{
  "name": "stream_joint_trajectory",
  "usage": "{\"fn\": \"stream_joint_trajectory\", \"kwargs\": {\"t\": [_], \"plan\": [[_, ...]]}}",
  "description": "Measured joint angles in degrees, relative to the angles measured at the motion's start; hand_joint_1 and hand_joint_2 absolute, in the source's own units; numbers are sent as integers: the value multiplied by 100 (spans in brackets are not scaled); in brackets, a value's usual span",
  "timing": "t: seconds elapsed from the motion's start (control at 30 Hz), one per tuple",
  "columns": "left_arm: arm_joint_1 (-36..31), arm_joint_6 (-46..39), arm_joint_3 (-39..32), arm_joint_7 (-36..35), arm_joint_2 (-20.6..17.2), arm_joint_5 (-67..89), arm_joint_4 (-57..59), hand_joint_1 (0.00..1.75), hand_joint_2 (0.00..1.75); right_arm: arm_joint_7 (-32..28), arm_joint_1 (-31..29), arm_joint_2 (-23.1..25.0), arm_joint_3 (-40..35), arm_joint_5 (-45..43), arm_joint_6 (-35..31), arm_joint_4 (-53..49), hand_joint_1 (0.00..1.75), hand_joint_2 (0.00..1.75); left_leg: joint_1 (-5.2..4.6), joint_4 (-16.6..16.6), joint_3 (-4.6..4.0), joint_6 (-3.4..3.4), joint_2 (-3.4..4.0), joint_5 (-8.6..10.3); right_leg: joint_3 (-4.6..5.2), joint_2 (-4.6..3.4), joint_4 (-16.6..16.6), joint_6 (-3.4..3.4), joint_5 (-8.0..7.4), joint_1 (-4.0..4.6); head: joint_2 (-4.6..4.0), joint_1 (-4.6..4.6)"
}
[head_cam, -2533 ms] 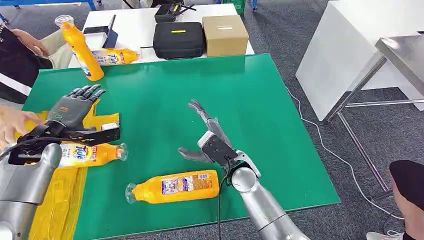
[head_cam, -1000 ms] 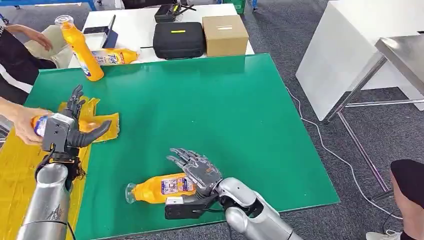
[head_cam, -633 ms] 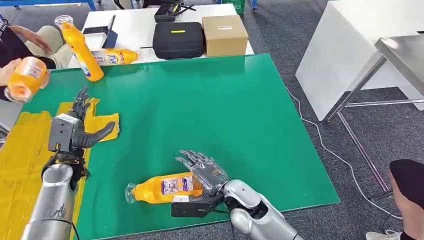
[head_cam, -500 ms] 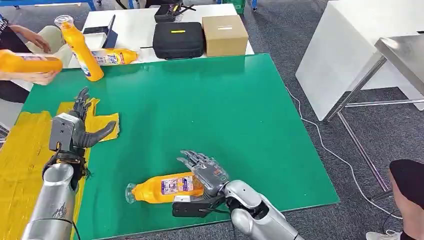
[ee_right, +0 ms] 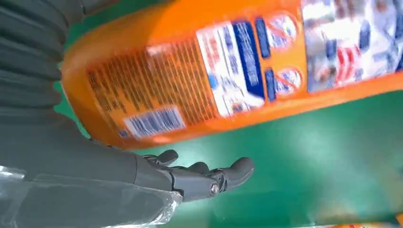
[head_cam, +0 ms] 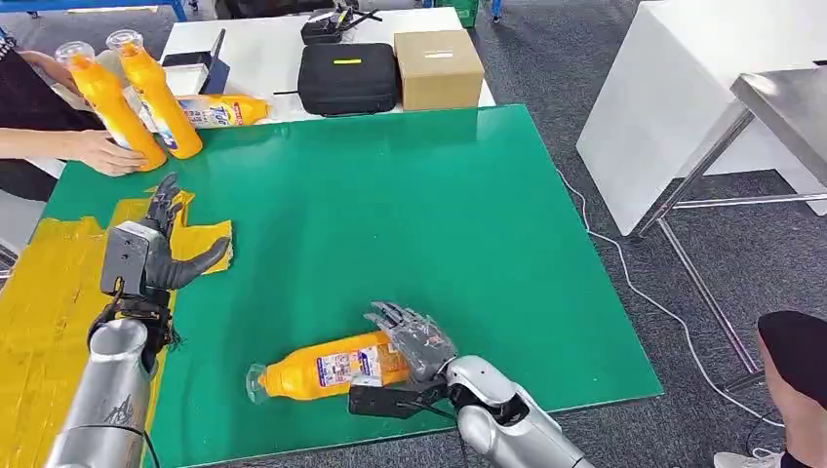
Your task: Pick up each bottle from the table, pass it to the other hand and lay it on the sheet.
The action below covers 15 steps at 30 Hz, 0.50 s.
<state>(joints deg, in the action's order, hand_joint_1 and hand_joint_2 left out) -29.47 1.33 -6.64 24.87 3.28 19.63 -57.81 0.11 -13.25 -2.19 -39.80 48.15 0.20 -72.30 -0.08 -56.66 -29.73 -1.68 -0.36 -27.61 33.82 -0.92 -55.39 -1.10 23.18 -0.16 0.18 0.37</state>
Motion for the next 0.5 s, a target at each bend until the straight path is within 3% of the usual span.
{"fn": "stream_joint_trajectory", "kwargs": {"t": [0.5], "plan": [[-45,-57,4,-55,57,-85,22,0,175,0,-286,188,13,-114,114,662,0,175,0,0,7,0,5,0,-4,-2,0,0,0,1,2,0]]}}
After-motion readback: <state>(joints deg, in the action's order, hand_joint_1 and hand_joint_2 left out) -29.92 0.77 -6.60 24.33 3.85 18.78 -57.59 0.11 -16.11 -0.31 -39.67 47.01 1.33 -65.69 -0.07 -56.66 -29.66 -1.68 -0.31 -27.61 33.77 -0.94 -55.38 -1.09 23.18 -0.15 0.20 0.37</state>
